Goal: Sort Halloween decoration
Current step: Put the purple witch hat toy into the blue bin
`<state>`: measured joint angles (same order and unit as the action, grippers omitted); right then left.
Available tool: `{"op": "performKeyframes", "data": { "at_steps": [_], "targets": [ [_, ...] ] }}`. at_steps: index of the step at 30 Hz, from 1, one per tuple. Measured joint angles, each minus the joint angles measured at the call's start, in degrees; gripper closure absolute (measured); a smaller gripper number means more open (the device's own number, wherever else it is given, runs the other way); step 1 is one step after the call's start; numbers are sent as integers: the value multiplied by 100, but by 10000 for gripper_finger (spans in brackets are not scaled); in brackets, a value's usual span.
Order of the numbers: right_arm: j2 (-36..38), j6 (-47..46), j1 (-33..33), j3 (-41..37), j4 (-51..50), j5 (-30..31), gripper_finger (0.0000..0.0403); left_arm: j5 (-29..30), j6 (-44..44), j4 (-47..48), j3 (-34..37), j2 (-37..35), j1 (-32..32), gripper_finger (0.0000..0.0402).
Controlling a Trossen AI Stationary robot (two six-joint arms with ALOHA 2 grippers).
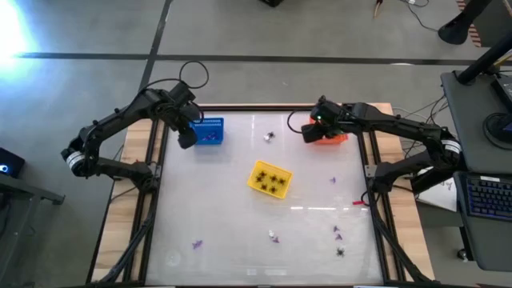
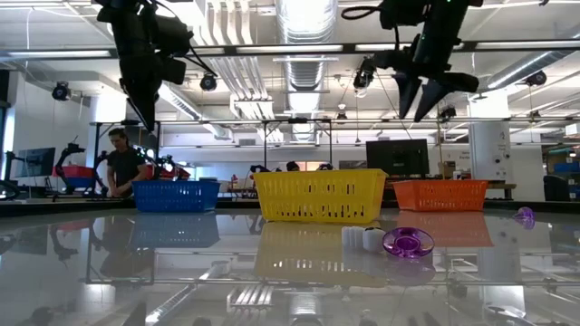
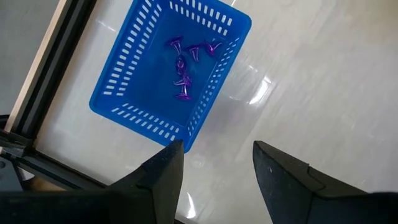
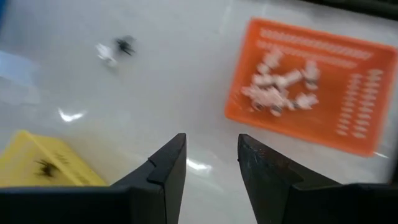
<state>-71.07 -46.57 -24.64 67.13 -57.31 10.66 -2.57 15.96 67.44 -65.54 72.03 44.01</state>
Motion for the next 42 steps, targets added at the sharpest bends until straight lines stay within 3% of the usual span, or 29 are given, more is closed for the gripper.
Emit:
{"op": "performKeyframes", "data": {
  "at_steps": [17,22,26,33,38,42],
  "targets": [
    [-274,109,-13,-35,307,-28,272,0,-401,-79,0,0,2,225],
    [-533,722,-13,-39,320,-57,267,0,-471,-85,0,0,0,225],
    [-693,708,-11,-35,313,-109,274,0,-553,-98,0,0,0,225],
    [-712,1722,97,-14,-475,-570,277,0,-708,-190,0,0,2,225],
    [-706,2091,155,-11,-1202,-963,258,-2,-899,-190,0,0,0,225],
    [-710,2248,177,-23,-1430,-917,237,-1,-918,-190,0,-2,1,225]
  ]
}}
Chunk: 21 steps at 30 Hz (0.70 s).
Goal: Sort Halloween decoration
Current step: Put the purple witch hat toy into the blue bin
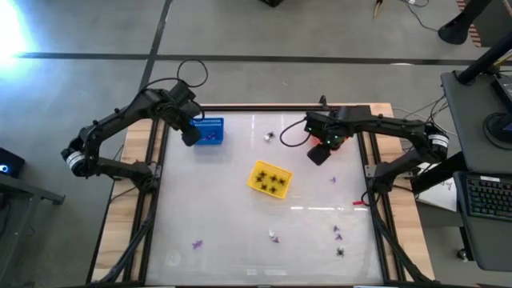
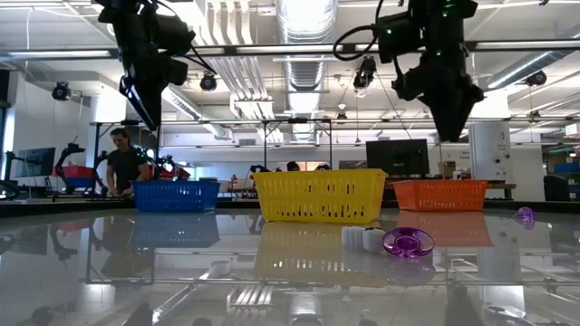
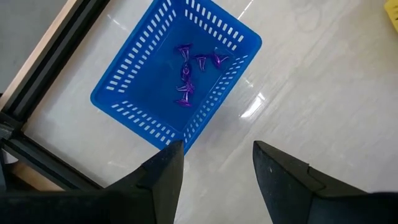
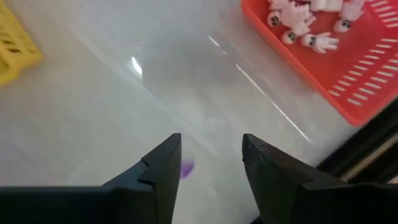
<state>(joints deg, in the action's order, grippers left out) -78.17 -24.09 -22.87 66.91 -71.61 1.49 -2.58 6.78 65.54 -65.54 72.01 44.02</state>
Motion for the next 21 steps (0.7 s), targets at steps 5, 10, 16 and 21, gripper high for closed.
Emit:
{"op": "performKeyframes", "data": {
  "at_steps": [5,10,16,21],
  "targets": [
    [17,773,164,-81,-101,-53,221,-1,-4,2,0,2,1,225],
    [17,809,336,-527,-103,-253,218,0,-1,4,0,1,-1,225],
    [17,-494,600,-1183,-13,-619,218,-1,-1,4,0,-1,1,225],
    [17,-1292,831,-1533,322,-800,218,0,-2,3,0,1,0,225]
  ]
}}
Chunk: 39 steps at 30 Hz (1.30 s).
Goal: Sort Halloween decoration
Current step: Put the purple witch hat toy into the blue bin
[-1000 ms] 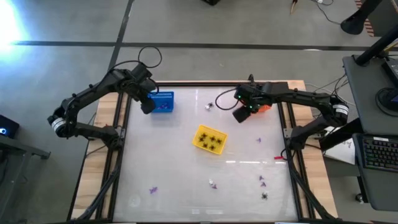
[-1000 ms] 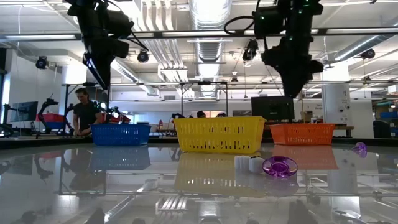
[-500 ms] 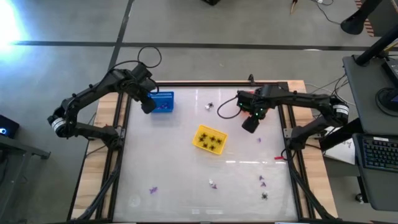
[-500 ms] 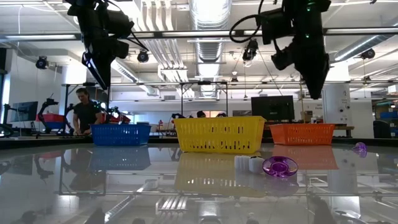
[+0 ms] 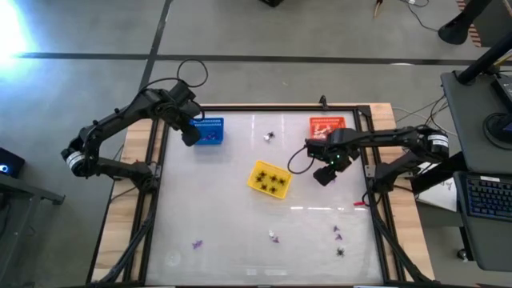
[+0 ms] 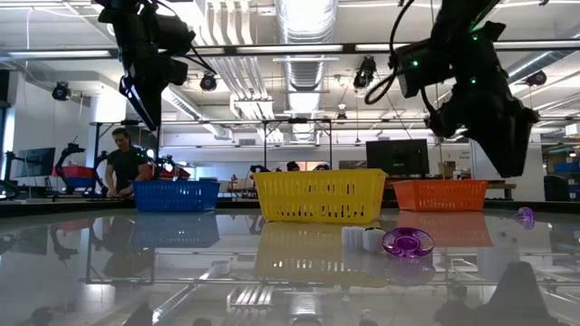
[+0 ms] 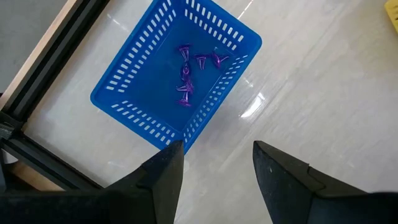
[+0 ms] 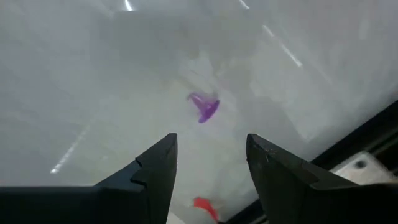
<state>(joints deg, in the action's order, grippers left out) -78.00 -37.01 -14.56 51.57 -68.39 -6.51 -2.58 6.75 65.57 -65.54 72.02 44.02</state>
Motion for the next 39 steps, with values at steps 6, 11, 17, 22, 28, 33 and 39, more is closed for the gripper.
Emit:
{"op": "performKeyframes", "data": {
  "at_steps": [6,11,17,22,28,33,39],
  "targets": [
    [0,-870,135,-337,369,5,218,-1,-1,-1,0,1,1,225],
    [0,-1229,131,-555,784,5,218,0,-29,0,0,-1,-1,225],
    [0,-1405,131,-693,950,55,218,0,-67,1,0,-1,0,225],
    [0,-1492,133,-801,968,60,233,-1,-88,1,0,-1,1,225],
    [0,-1567,131,-1053,1278,53,256,-1,-133,1,0,-1,0,225],
    [1,-1568,131,-1207,1428,53,264,-1,-182,3,0,-1,-1,225],
    [14,-1639,131,-1384,1724,28,281,-1,-185,3,0,-1,1,225]
  ]
}}
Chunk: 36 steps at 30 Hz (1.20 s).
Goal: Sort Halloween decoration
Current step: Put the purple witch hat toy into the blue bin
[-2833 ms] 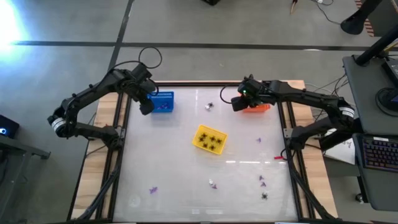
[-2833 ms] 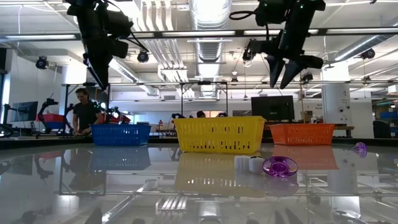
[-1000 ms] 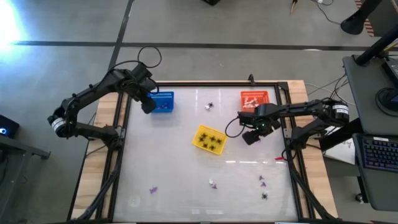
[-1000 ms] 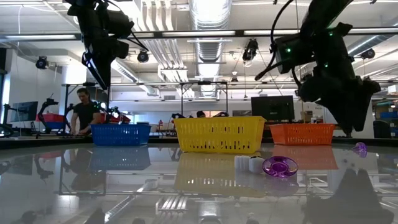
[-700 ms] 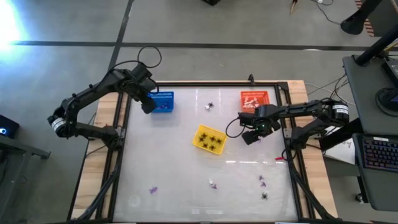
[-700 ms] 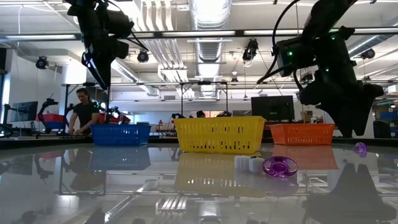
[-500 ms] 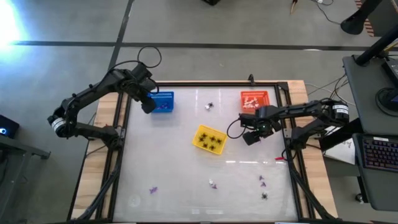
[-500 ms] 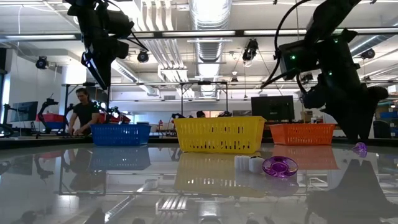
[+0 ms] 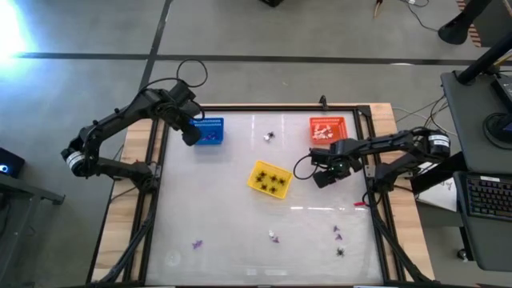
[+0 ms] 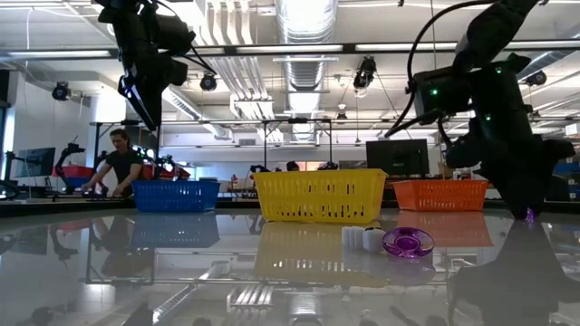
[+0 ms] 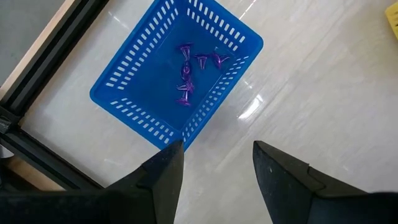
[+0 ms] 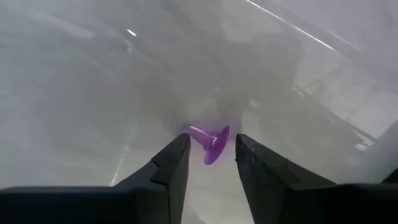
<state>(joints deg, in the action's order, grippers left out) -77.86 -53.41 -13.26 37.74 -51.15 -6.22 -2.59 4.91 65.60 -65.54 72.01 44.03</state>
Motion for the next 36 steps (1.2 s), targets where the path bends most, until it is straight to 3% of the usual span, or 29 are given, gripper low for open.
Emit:
{"op": "performKeyframes", "data": {
  "at_steps": [16,36],
  "targets": [
    [1,41,0,-52,113,-26,388,0,2,1,0,0,-1,225],
    [-25,356,-1,922,-85,172,394,0,53,69,0,0,-1,225]
  ]
}}
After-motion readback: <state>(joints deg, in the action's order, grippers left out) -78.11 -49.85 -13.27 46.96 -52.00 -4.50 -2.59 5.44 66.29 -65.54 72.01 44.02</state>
